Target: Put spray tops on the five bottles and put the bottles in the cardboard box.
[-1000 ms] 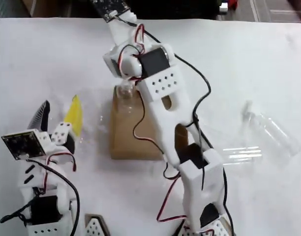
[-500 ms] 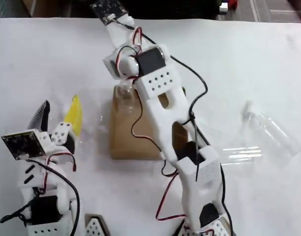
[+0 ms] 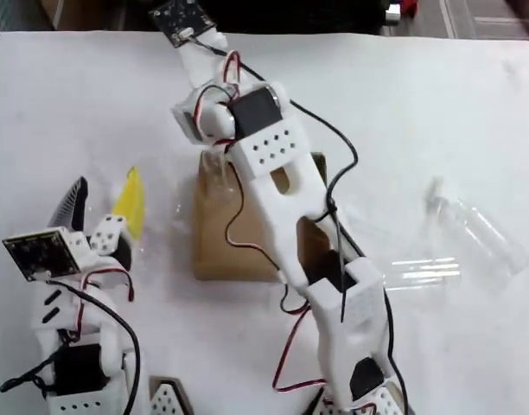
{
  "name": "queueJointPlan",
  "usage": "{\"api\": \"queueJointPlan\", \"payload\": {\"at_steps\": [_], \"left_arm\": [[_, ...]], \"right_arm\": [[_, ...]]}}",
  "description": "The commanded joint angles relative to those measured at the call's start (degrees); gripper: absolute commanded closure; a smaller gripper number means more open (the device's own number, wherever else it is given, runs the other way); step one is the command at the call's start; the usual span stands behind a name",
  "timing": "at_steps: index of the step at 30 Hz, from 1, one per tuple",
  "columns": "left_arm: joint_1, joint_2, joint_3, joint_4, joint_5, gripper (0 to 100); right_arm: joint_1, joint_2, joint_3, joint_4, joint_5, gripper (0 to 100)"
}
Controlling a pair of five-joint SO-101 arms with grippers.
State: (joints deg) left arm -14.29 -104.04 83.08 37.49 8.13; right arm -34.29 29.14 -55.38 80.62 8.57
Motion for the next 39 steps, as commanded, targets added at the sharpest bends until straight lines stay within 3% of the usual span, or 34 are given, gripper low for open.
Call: {"api": "queueJointPlan", "payload": {"at_steps": [1,14,20,29,33,36,39], "left_arm": [[-0.31,-0.66,-0.44,-1.41,0.44,75],[-0.31,-0.66,-0.44,-1.41,0.44,75],[-0.31,-0.66,-0.35,-1.41,0.44,75],[-0.22,-0.66,0.53,-1.67,0.70,75],[-0.22,-0.66,0.53,-1.41,0.70,75],[-0.22,-0.66,0.53,-1.41,0.70,75],[-0.22,-0.66,0.53,-1.41,0.70,75]], "right_arm": [[0.13,-2.68,-2.11,-1.10,-0.44,77.9],[2.42,-10.42,-2.11,-0.75,-0.44,77.9],[6.37,-21.05,-2.11,6.81,-0.44,77.9],[21.85,-33.45,-0.70,18.51,-1.05,80.2],[30.20,-36.00,10.99,18.24,-6.33,99.3],[34.51,-38.99,22.42,17.10,-10.90,94.5],[37.32,-42.68,33.58,13.32,-9.49,98.7]]}}
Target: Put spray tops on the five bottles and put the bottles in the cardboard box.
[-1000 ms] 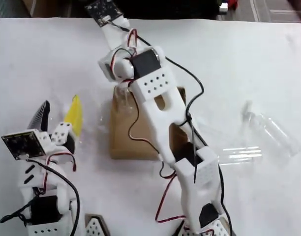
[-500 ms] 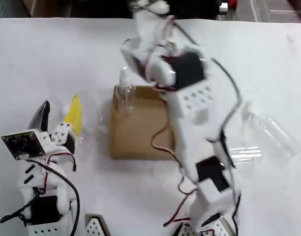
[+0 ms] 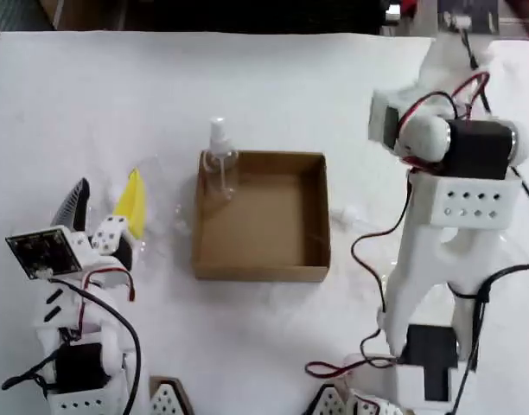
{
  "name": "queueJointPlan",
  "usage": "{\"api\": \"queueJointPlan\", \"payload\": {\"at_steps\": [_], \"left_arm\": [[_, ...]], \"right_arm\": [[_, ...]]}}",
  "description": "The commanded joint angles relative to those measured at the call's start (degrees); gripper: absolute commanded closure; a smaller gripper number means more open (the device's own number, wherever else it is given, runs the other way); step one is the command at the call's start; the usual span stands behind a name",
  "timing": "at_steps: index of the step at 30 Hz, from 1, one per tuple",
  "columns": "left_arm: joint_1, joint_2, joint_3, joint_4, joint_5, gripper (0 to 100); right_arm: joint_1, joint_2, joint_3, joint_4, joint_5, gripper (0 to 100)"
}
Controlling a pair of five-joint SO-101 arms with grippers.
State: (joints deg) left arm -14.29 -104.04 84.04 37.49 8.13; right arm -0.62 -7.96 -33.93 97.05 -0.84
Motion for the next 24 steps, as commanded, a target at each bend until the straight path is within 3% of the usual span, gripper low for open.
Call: {"api": "queueJointPlan", "payload": {"at_steps": [1,7,16,24], "left_arm": [[-0.22,-0.66,-0.44,-1.41,0.70,75],[-0.22,-0.66,-0.44,-1.41,0.70,75],[-0.31,-0.66,-0.44,-1.49,0.53,75],[-0.22,-0.66,-0.35,-1.49,0.53,75]], "right_arm": [[4.53,-6.99,16.09,-4.97,0.18,98.1],[6.55,-14.37,44.13,-23.87,-0.09,98.3],[9.36,-21.14,80.53,-62.99,-0.18,98.3],[14.99,-26.86,84.13,-66.95,-0.18,98.3]]}}
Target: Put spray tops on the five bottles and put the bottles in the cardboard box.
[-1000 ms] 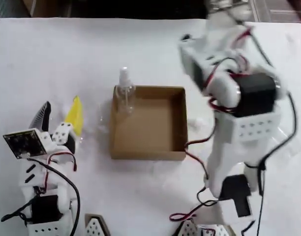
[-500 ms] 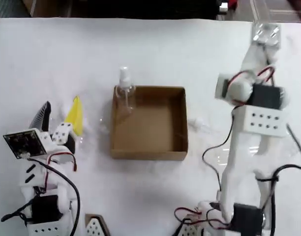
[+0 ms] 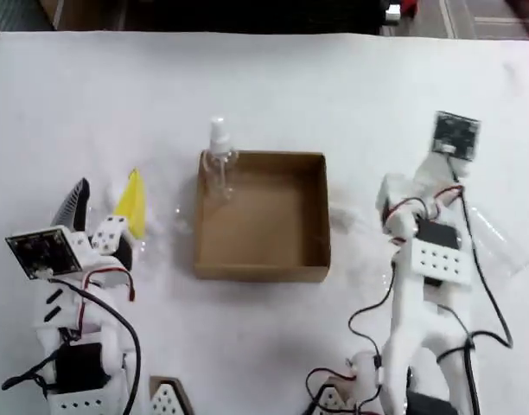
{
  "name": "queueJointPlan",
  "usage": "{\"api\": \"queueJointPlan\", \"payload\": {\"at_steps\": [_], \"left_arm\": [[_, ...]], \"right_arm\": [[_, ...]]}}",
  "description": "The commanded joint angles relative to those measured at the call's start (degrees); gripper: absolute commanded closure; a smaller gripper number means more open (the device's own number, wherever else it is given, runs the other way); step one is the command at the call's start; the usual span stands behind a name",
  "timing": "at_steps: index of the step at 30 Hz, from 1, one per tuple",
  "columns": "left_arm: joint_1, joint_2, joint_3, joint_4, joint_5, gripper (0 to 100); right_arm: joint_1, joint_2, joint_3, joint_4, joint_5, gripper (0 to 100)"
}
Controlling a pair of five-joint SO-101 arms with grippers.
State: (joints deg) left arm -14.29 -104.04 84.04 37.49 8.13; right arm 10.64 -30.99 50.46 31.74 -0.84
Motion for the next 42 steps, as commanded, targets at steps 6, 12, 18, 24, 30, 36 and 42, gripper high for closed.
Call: {"api": "queueJointPlan", "payload": {"at_steps": [6,12,18,24,30,36,42], "left_arm": [[1.01,-0.66,1.93,-4.04,0.44,75],[0.92,-0.66,2.20,-4.22,0.35,75],[0.92,-0.66,2.11,-3.87,0.35,75],[0.92,-0.66,2.02,-3.87,0.35,75],[0.92,-0.66,2.11,-3.87,0.35,75],[1.01,-0.66,2.29,-3.87,0.35,75],[1.01,-0.66,2.37,-3.78,0.35,75]], "right_arm": [[3.91,-4.35,0.62,-1.98,-0.18,98.3],[2.07,-4.44,1.41,-2.68,-0.09,98.3],[1.89,-4.35,1.49,-3.38,-0.09,98.3],[2.33,-4.35,2.37,-5.32,-0.09,98.3],[3.74,-4.35,2.37,-5.32,-0.09,98.3],[4.18,-4.44,2.29,-5.32,-0.09,98.3],[7.52,-4.35,-3.08,-0.22,4.04,94.6]]}}
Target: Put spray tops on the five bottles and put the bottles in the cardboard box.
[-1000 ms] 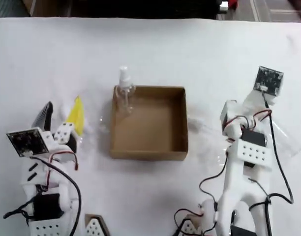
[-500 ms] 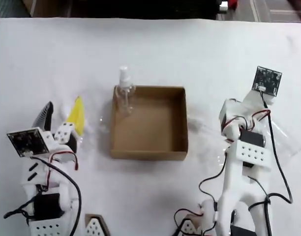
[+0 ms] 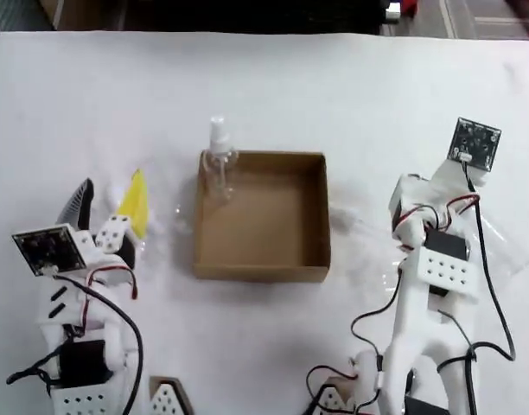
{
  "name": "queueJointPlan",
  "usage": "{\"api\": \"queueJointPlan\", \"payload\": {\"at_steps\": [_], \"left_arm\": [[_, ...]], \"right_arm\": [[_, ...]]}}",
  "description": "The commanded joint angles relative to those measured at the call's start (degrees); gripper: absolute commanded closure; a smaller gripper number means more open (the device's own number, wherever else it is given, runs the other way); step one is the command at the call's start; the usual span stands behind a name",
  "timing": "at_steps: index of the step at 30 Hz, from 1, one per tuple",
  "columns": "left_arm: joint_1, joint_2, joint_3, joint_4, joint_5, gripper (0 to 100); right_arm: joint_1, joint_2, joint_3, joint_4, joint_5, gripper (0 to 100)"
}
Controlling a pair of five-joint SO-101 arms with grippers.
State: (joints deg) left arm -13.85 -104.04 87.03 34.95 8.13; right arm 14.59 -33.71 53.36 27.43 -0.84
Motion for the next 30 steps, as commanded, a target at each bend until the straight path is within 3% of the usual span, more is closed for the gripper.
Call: {"api": "queueJointPlan", "payload": {"at_steps": [1,3,10,19,25,30], "left_arm": [[0.57,-0.66,-0.62,-1.23,0.35,75],[0.57,-0.57,-0.18,-1.23,0.35,75],[0.57,-0.57,0.44,-1.67,0.35,75],[0.57,-0.57,0.53,-1.67,0.35,75],[0.57,-0.57,0.53,-1.67,0.26,75],[0.57,-0.57,0.53,-1.67,0.26,75]], "right_arm": [[4.62,-1.36,-8.79,6.81,5.54,91.6],[5.76,0.75,-14.51,12.18,8.26,86.8],[6.11,19.74,-40.88,33.10,24.09,94.5],[9.27,39.87,-63.74,50.95,50.73,94.6],[14.46,47.25,-69.54,53.05,59.08,93.8],[15.08,51.82,-71.38,52.97,61.54,83.0]]}}
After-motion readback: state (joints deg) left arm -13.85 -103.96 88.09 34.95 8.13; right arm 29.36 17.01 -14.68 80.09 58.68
